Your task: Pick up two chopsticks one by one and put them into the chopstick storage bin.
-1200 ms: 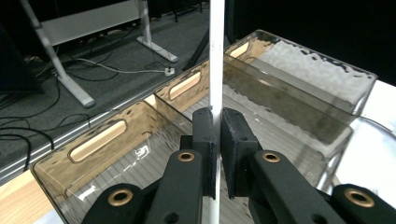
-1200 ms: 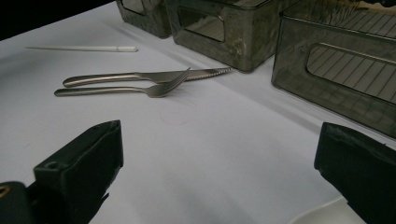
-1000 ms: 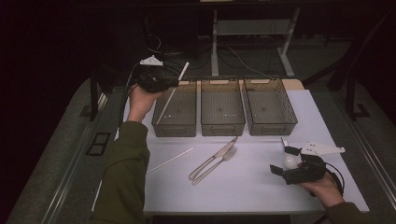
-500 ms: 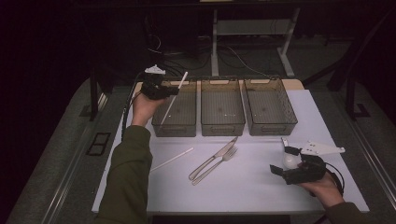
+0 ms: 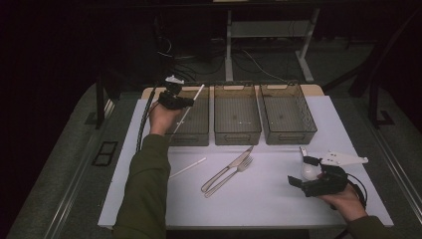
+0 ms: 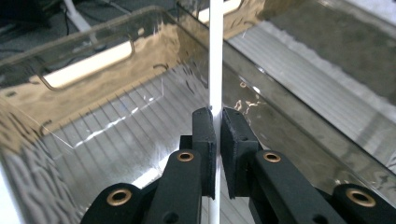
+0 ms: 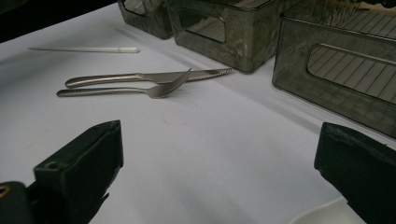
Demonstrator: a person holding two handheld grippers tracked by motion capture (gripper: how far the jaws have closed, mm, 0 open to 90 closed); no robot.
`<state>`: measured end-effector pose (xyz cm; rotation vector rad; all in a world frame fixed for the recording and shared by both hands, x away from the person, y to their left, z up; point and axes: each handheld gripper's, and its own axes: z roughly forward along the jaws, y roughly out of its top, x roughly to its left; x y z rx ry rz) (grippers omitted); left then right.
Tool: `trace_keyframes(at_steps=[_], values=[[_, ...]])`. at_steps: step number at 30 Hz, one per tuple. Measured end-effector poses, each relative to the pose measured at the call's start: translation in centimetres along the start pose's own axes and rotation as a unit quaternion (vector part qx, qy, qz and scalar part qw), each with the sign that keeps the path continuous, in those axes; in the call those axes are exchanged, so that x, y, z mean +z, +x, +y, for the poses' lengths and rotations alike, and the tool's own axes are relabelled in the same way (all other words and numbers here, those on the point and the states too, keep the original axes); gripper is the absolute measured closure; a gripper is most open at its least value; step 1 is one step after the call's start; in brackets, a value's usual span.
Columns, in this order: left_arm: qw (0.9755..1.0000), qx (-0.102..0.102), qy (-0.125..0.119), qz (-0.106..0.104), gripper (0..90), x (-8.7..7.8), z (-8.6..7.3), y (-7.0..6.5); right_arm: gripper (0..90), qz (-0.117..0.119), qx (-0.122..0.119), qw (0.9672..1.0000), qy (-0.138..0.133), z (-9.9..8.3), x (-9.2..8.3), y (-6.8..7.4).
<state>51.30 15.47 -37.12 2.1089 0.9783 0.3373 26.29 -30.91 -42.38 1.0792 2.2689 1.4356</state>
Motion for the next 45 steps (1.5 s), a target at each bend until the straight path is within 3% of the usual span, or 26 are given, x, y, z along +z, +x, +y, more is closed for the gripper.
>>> trace_keyframes(at_steps=[6, 12, 15, 20, 25, 26, 29, 34, 37, 39, 45], values=[[0.9997, -0.011, 0.016, 0.017, 80.3, 1.1, -0.1, -0.4, 1.2, 0.0, -0.001, 1.0, -0.001, 0.0, 0.0, 0.0], [0.9999, -0.003, 0.009, 0.01, 79.4, 0.6, 0.0, -0.5, 1.2, 0.0, 0.0, 1.0, -0.002, 0.0, 0.0, 0.1], [1.0, 0.005, 0.002, 0.006, 76.2, 0.0, 0.3, -0.9, 1.2, 0.0, -0.001, 1.0, -0.002, 0.0, 0.0, 0.1], [0.9999, 0.008, -0.006, -0.012, 63.1, -1.1, 0.7, -1.6, 1.2, -0.001, -0.003, 1.0, 0.001, 0.0, 0.0, 0.0], [0.9988, 0.025, -0.028, -0.032, 53.2, -2.8, 0.6, -2.9, 1.1, -0.002, -0.005, 1.0, 0.004, -0.1, 0.1, 0.1], [0.9986, 0.018, -0.037, -0.034, 51.8, -3.1, 0.5, -3.3, 1.1, -0.004, -0.007, 1.0, 0.003, -0.1, 0.1, 0.1], [0.9978, 0.03, -0.04, -0.043, 46.6, -4.0, 0.3, -3.9, 1.1, -0.001, -0.009, 0.9999, 0.007, -0.4, 0.3, 0.2], [0.9951, 0.054, -0.048, -0.066, 42.2, -5.8, -0.7, -5.5, 1.1, 0.008, -0.005, 0.9998, 0.018, -0.7, 0.4, -0.3], [0.9942, 0.058, -0.054, -0.073, 39.5, -6.3, -1.1, -6.2, 1.2, 0.006, -0.001, 0.9999, 0.015, -0.8, 0.2, -0.5], [0.9937, 0.063, -0.056, -0.074, 35.3, -6.8, -1.5, -6.8, 1.1, 0.006, -0.001, 1.0, 0.003, -0.7, -0.1, -0.4], [0.9921, 0.078, -0.064, -0.074, 25.3, -8.1, -3.3, -8.5, 1.2, 0.005, 0.0, 1.0, 0.002, -0.7, -0.3, -0.3]])
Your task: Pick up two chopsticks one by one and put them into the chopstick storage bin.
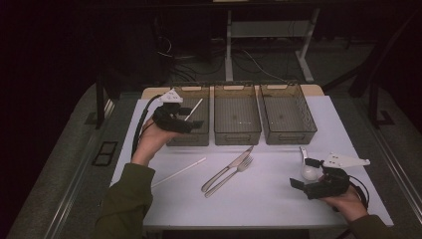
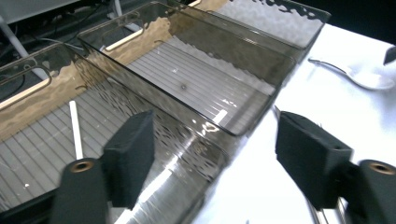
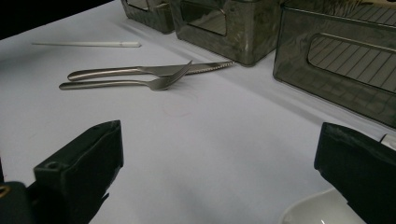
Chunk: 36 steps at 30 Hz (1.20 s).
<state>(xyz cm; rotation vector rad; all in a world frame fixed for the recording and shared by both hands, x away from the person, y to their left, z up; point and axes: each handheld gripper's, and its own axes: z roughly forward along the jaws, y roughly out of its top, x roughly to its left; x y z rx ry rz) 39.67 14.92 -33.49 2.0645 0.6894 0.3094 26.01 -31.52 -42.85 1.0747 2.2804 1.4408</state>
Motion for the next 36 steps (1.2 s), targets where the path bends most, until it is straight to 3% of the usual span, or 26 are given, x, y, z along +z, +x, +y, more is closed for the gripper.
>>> trace_keyframes(at_steps=[8, 19, 26, 36], values=[[0.9998, 0.013, -0.007, -0.015, 15.4, -1.1, -2.2, -1.9, 1.2, -0.001, 0.005, 1.0, 0.005, 0.1, 0.1, -0.1], [0.9997, 0.01, -0.006, -0.019, 12.8, -1.8, -6.1, -3.4, 1.2, -0.007, 0.0, 1.0, 0.003, 0.0, 0.0, 0.1], [0.9996, 0.01, -0.015, -0.019, 17.5, -2.9, -8.2, -4.0, 1.2, -0.008, 0.0, 1.0, 0.005, 0.0, 0.0, 0.1], [0.9998, -0.008, -0.002, -0.02, 38.0, -3.4, -11.5, -3.8, 1.2, -0.011, -0.002, 0.9999, 0.009, -0.1, 0.0, 0.3]])
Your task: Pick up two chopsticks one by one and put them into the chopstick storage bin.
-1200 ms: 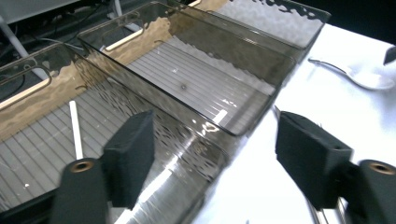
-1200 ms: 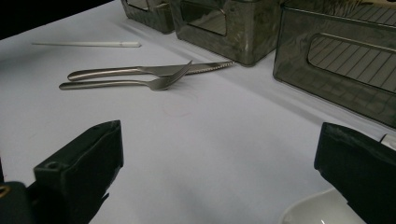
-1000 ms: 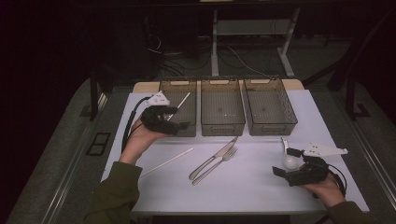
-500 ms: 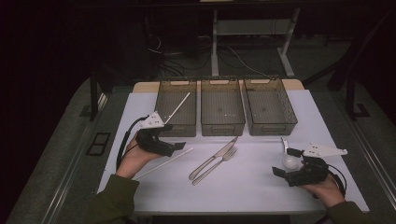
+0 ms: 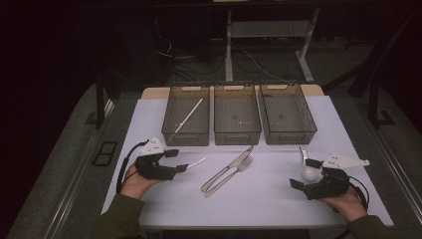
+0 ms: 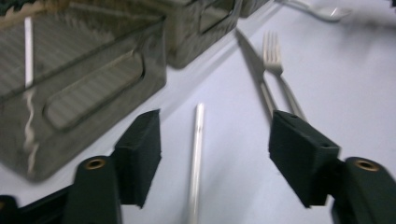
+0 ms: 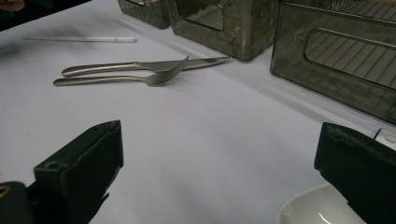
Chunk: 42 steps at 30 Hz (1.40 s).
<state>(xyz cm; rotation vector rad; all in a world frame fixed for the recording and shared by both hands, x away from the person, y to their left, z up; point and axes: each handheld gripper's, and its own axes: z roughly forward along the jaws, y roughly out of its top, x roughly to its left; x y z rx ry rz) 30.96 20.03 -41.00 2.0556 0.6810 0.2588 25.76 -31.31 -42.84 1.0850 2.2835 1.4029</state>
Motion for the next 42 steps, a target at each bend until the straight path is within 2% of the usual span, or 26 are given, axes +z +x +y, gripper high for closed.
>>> trace_keyframes(at_steps=[17, 22, 32, 33, 36, 37, 38, 42], values=[[0.9988, -0.009, 0.049, 0.0, 64.2, 1.4, -1.1, 0.9, 1.2, 0.002, -0.001, 1.0, 0.004, 0.0, 0.1, 0.1], [0.9973, -0.007, 0.074, -0.004, 68.4, 2.0, -1.4, 1.0, 1.2, 0.002, -0.003, 1.0, 0.004, 0.0, 0.2, 0.1], [0.9941, 0.0, 0.109, -0.007, 76.2, 2.7, -1.8, 1.3, 1.2, 0.002, -0.002, 1.0, 0.004, 0.0, 0.2, 0.1], [0.9939, -0.004, 0.11, -0.006, 76.7, 2.7, -1.8, 1.3, 1.2, 0.002, -0.002, 1.0, 0.004, 0.0, 0.2, 0.1], [0.9929, 0.005, 0.119, -0.009, 78.6, 2.9, -1.9, 1.5, 1.2, 0.002, -0.002, 1.0, 0.004, 0.0, 0.2, 0.1], [0.9927, 0.0, 0.12, -0.008, 79.5, 3.0, -2.0, 1.4, 1.2, 0.002, -0.002, 1.0, 0.004, 0.0, 0.2, 0.1], [0.9928, 0.006, 0.119, -0.009, 80.0, 3.0, -2.0, 1.5, 1.2, 0.002, -0.002, 1.0, 0.004, 0.0, 0.2, 0.1], [0.9928, 0.0, 0.12, -0.008, 81.8, 3.0, -2.0, 1.5, 1.2, 0.002, -0.002, 1.0, 0.005, 0.0, 0.2, 0.1]])
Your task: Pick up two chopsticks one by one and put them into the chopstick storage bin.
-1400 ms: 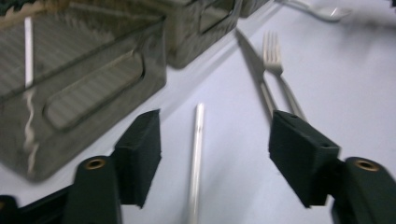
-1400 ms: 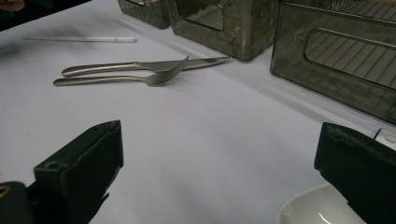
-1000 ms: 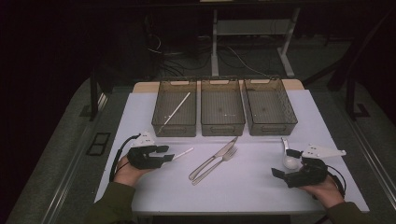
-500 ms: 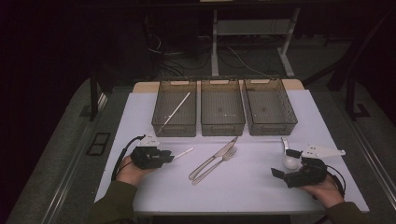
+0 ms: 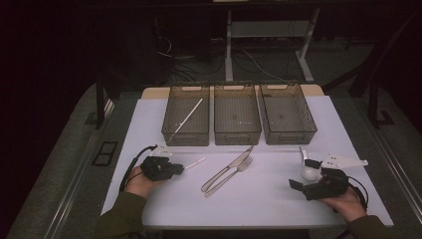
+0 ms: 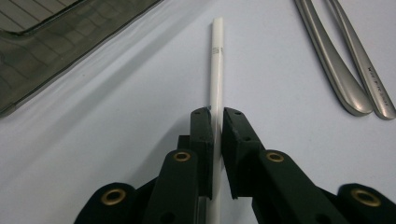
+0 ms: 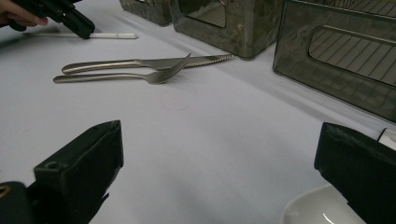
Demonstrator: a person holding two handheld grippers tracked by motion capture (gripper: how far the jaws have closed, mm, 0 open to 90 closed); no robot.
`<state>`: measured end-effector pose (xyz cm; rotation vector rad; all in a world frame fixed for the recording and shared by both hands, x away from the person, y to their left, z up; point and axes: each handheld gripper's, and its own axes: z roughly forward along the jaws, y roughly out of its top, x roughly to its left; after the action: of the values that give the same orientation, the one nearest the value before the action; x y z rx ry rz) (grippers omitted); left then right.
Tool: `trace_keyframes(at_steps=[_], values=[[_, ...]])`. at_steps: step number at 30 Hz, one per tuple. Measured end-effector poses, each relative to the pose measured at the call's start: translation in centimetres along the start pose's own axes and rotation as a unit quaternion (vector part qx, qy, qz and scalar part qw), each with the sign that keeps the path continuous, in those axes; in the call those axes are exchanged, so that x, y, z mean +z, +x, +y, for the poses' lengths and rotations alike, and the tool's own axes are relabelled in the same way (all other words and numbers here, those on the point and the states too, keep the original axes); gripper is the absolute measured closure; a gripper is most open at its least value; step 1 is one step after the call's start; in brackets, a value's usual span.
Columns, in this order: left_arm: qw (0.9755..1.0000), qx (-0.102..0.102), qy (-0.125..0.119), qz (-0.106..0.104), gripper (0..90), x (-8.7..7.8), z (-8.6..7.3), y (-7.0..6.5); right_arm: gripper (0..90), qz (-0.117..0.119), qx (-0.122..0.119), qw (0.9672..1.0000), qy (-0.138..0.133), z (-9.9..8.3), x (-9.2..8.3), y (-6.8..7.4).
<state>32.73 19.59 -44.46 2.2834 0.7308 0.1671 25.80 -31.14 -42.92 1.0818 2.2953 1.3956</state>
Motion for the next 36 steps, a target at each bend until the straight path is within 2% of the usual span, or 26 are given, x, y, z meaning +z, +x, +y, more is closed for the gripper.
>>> trace_keyframes(at_steps=[3, 4, 10, 13, 15, 18, 21, 23, 26, 36], values=[[1.0, 0.008, 0.003, 0.004, 82.1, 0.0, 0.1, -0.1, 1.2, 0.0, 0.0, 1.0, 0.0, 0.0, 0.0, 0.0], [1.0, 0.002, 0.003, 0.006, 82.2, 0.0, 0.1, -0.2, 1.2, 0.0, 0.0, 1.0, 0.0, 0.0, 0.0, 0.0], [1.0, 0.002, 0.006, 0.007, 83.8, 0.1, 0.2, -0.2, 1.2, 0.001, 0.0, 1.0, 0.0, 0.0, 0.0, 0.0], [0.9999, -0.005, 0.005, 0.009, 83.8, 0.1, 0.3, -0.2, 1.2, 0.001, 0.0, 1.0, -0.001, 0.0, 0.0, 0.0], [0.9998, -0.019, 0.003, 0.009, 83.9, 0.1, 0.3, -0.3, 1.2, 0.001, 0.0, 1.0, -0.002, 0.0, 0.0, 0.0], [0.9998, -0.013, 0.004, 0.011, 83.9, 0.0, 0.5, -0.2, 1.2, 0.001, -0.001, 1.0, -0.002, 0.0, 0.0, 0.0], [0.9996, -0.027, -0.008, 0.006, 83.9, -0.2, 0.5, -0.4, 1.2, 0.001, -0.001, 1.0, -0.002, 0.0, -0.1, 0.0], [0.9997, -0.023, -0.012, 0.003, 83.9, -0.6, 0.6, -0.3, 1.2, 0.001, -0.001, 1.0, -0.002, 0.0, -0.1, 0.0], [0.999, -0.035, -0.029, -0.003, 83.9, -1.1, 0.8, -0.5, 1.2, 0.002, -0.002, 1.0, -0.002, 0.0, 0.0, 0.0], [0.9972, -0.041, -0.063, -0.006, 83.9, -2.3, 1.7, -0.8, 1.2, 0.001, -0.002, 1.0, 0.0, 0.0, 0.0, 0.0]])
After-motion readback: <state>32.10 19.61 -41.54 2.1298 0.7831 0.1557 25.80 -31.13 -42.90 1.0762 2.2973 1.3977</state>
